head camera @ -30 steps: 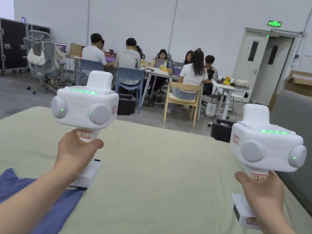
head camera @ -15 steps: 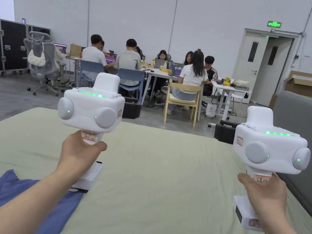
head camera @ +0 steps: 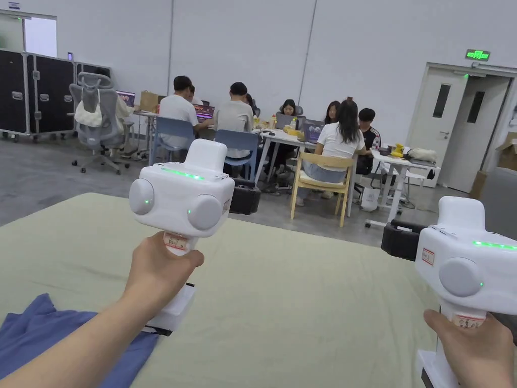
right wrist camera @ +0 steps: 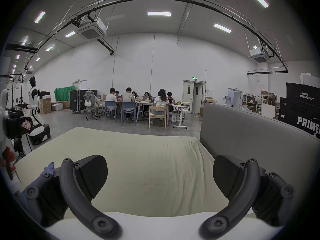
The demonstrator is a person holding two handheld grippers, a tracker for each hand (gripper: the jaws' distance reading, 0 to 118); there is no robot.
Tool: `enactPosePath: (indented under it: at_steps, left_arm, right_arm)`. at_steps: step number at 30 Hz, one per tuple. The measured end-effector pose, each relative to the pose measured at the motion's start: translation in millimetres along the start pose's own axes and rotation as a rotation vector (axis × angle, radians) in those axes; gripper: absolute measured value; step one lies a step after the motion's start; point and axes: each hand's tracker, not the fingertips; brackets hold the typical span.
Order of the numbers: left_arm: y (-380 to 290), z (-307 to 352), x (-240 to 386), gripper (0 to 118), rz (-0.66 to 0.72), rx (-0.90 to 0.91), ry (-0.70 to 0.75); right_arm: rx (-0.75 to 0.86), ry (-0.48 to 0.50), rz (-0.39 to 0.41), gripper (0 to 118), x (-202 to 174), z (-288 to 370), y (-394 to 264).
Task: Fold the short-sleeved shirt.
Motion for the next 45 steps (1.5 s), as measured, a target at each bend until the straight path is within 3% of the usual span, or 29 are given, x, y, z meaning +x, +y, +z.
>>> enactPosePath:
  at_steps: [22,23,24,25,26,27,28,29,30,32,36,41,43,45]
  left_arm:
    - [1,-3,-4,118,0.021,-0.001,-0.02]
    - [1,0,-5,117,0.015,0.021,-0.075]
    - [0,2,-5,76,0.0,0.022,-0.075]
    - [-1,4,-2,9,-0.035,0.042,-0.08]
    - [-2,4,0,0,-0.053,0.038,-0.064]
    - [-6,3,4,0,-0.06,-0.024,-0.044]
    - [-7,4,-1,0,0.001,0.016,-0.048]
    - [-9,3,-6,0,0.043,-0.02,-0.149]
    - [-11,2,-6,0,0.036,-0.037,-0.135]
    - [-18,1,0,0,-0.013,0.007,-0.055]
    - [-27,1,-8,0,0.016,-0.019,-0.068]
    - [-43,12,-47,0,0.026,-0.06,0.053]
    - [-50,29,-77,0,-0.006,-0.077,0.125]
    - [-58,53,-116,0,0.011,-0.079,0.228]
  right_arm:
    - [0.043,0.032,0.016,118,4,3,-4]
    - [0.073,0.044,-0.006,108,7,7,-6]
    - [0.107,0.045,-0.014,52,8,12,-9]
    - [0.136,0.026,-0.01,3,8,15,-13]
    - [0.13,-0.024,0.004,3,8,14,-15]
    - [0.113,-0.089,-0.013,3,11,14,-20]
    - [0.115,-0.058,-0.044,3,16,14,-24]
    - [0.079,-0.009,-0.065,3,20,12,-29]
    - [0.05,0.026,-0.071,3,25,10,-32]
    - [0.035,0.03,-0.056,3,31,9,-39]
    - [0.031,0.095,0.006,3,22,9,-46]
    - [-0.007,0.25,0.143,3,-38,6,-45]
    - [0.013,0.311,0.15,3,-75,8,-45]
    - [0.011,0.432,0.114,3,-124,8,-46]
